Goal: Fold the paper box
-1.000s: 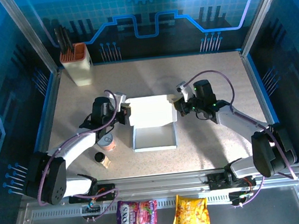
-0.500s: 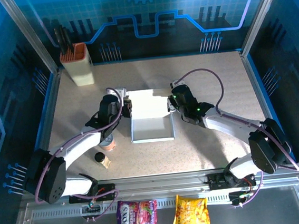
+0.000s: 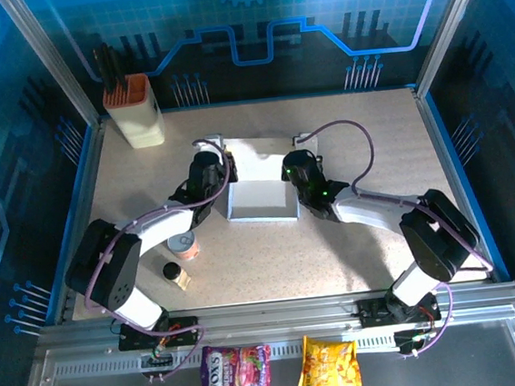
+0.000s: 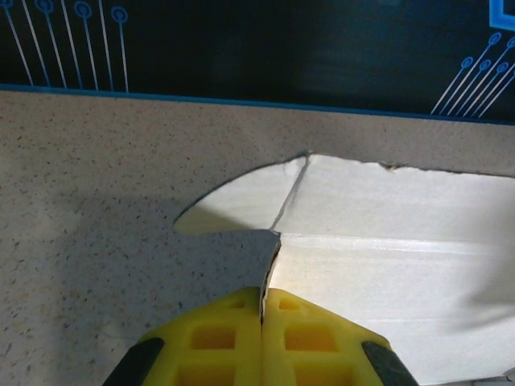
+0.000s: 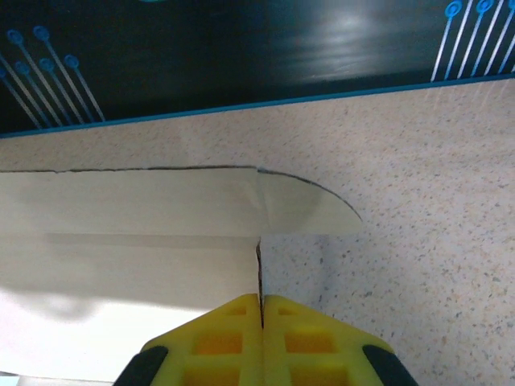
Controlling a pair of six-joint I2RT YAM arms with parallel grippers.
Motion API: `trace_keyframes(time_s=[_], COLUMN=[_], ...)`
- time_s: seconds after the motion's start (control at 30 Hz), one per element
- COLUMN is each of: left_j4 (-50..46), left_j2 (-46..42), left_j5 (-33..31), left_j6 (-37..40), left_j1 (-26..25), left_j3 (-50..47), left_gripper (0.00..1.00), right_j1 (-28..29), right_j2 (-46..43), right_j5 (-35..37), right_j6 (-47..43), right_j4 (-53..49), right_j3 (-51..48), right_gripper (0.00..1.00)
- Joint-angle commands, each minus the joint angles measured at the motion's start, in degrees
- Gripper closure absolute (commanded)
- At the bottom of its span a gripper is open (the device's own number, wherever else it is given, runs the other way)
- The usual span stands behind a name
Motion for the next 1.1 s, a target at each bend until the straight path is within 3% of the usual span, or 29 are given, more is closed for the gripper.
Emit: trace_keyframes(time_s=[0.0, 0.23, 0.3, 0.7, 0.8, 0.9, 1.07], left_j4=[9.7, 21.1, 21.6, 23.7, 24.6, 25.2, 26.4], left_j2=[2.8, 6.8, 7.0, 3.6, 2.9, 2.2, 1.6], left_j5=[1.2, 3.5, 4.6, 4.8, 4.8, 4.8, 4.0], left_j6=[1.2, 2.2, 2.2, 2.4, 1.9, 0.3, -1.4], left_j1=[-2.1, -2.3, -2.5, -3.7, -4.2, -4.5, -5.5], left_j3=[1.6, -2.7, -3.5, -9.9, -11.3, -12.4, -14.2], left_gripper=[0.92, 0.88, 0.82, 0.80, 0.82, 0.91, 0.94], right_j1=[1.8, 2.4, 2.7, 5.6, 6.1, 6.6, 7.3], right_j2=[3.3, 7.4, 7.9, 7.5, 7.4, 7.2, 6.9], right_j5=[0.9, 1.7, 1.9, 5.5, 6.2, 6.8, 7.4], right_j6=[-1.4, -4.0, -4.3, -5.7, -5.4, -5.0, -4.4], right_j4=[11.5, 19.1, 20.2, 22.4, 23.1, 23.3, 24.1], right_j3=[0.1, -1.3, -1.5, -5.7, -6.9, -7.8, -9.2], right_gripper=[1.00, 1.00, 1.00, 1.00, 1.00, 1.00, 1.00])
